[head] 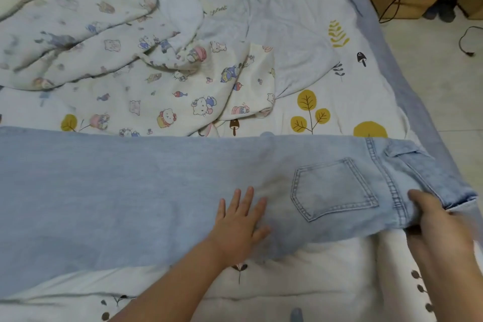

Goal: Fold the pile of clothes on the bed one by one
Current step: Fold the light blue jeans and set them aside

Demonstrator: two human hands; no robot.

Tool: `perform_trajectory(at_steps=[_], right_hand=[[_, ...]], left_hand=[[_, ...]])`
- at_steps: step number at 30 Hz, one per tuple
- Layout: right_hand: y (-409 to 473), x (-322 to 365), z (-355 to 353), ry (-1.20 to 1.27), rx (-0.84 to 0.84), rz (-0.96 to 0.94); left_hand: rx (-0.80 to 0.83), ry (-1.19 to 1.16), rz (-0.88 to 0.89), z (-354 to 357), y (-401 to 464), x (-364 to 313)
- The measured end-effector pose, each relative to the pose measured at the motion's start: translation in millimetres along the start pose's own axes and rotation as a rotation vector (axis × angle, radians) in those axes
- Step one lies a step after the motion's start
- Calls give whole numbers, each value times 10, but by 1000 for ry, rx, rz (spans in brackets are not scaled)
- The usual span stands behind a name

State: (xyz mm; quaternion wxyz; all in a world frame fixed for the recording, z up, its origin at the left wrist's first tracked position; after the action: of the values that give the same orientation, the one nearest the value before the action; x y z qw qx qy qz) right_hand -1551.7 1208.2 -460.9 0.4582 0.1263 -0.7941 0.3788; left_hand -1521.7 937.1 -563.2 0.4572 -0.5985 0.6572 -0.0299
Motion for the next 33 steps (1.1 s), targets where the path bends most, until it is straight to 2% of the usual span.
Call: perform_trajectory(at_steps=[3,4,7,11,13,15,17,19,23,25,28,31,33], right_hand=[[-469,331,144,-164,-20,-314],[-641,399,219,-220,-6,-415],[-1262,460,540,-377,88,-690],[-2038,142,1119,-612,267,-1064],[-2310,-88,1408,-740,362,-1253],[-2481,-341,1655,-977,444,-1354],[-2535,-546,1788,-1194,517,-1395],[-2511,-732,1805,-1381,560,-1395],[-2195,-840,1625,-1648,377,-1226],[-2007,-872,1502,-1685,343,-1160],[-1863,-1007,1423,-1731,434,-1181],[-1758,-1114,1362,-1520,555,-1185],[-1613,-1073,1262,-1372,522,-1023]], left_hand=[[-77,-517,-12,-351,-189,-104],[-114,-716,-3,-498,-273,-133],[-191,-1115,76,-962,-529,-170],[-98,-1677,167,-1493,-732,19],[-95,-1821,132,-1675,-827,200],[-196,-1707,-25,-1679,-846,423],[-366,-1375,-169,-1612,-807,637],[-486,-1180,-250,-1536,-768,785],[-545,-1180,-192,-1633,-802,1056],[-635,-1185,-179,-1743,-885,1302],[-700,-1075,-321,-1695,-923,1691],[-644,-833,-455,-1503,-821,1875],[-679,-720,-457,-1533,-789,1887]])
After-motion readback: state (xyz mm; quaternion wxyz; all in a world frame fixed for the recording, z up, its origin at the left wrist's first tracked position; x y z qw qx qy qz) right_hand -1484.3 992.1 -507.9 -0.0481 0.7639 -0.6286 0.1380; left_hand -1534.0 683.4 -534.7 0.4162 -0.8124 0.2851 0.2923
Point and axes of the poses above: each hand's wrist, its own y-axis towards the middle knuckle, its own z-axis out of the palm, x = y × z, the point moved 4 cm from there along y, towards the middle knuckle, and after that the axes turned 15 degrees about -y, right-handed, at the moved point
